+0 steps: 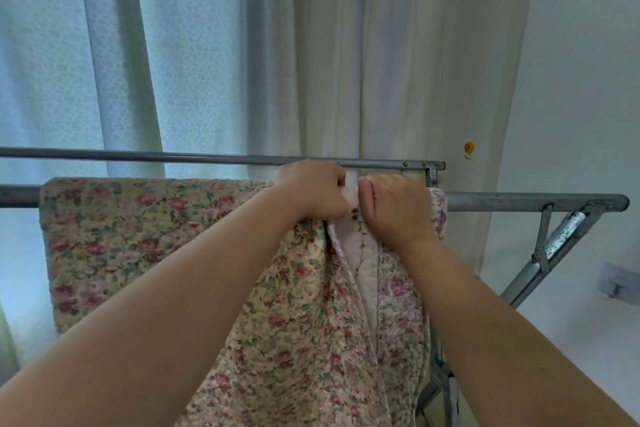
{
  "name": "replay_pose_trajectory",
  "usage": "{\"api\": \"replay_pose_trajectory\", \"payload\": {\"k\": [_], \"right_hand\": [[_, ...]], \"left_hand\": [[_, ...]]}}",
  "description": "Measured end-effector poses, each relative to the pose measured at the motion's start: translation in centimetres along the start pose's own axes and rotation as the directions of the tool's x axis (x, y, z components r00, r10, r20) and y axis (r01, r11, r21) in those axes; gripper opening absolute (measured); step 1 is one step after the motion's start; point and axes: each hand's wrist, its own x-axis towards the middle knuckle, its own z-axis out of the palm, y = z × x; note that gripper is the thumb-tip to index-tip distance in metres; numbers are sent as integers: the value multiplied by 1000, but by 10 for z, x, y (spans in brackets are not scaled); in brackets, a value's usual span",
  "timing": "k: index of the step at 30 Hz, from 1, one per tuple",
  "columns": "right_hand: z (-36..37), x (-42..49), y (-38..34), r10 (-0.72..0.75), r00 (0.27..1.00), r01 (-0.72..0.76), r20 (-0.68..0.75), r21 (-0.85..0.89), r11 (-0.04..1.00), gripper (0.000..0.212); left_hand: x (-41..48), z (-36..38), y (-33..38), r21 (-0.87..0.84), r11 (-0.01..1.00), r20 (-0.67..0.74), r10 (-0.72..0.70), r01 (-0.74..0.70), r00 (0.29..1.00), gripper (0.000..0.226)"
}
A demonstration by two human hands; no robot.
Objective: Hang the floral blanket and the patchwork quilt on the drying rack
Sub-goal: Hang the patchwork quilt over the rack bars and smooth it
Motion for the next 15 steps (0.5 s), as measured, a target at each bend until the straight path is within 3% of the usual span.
{"api": "replay_pose_trajectory", "payload": {"k": [5,15], "right_hand": [[3,0,1,20,1000,-19,-10,30,999,41],[7,-1,2,20,998,-19,-57,13,1000,43]], "left_hand": [[-6,-10,-26,44,999,40,-11,9,999,19],[-20,-26,-72,8,998,120,-61,61,991,28]]}}
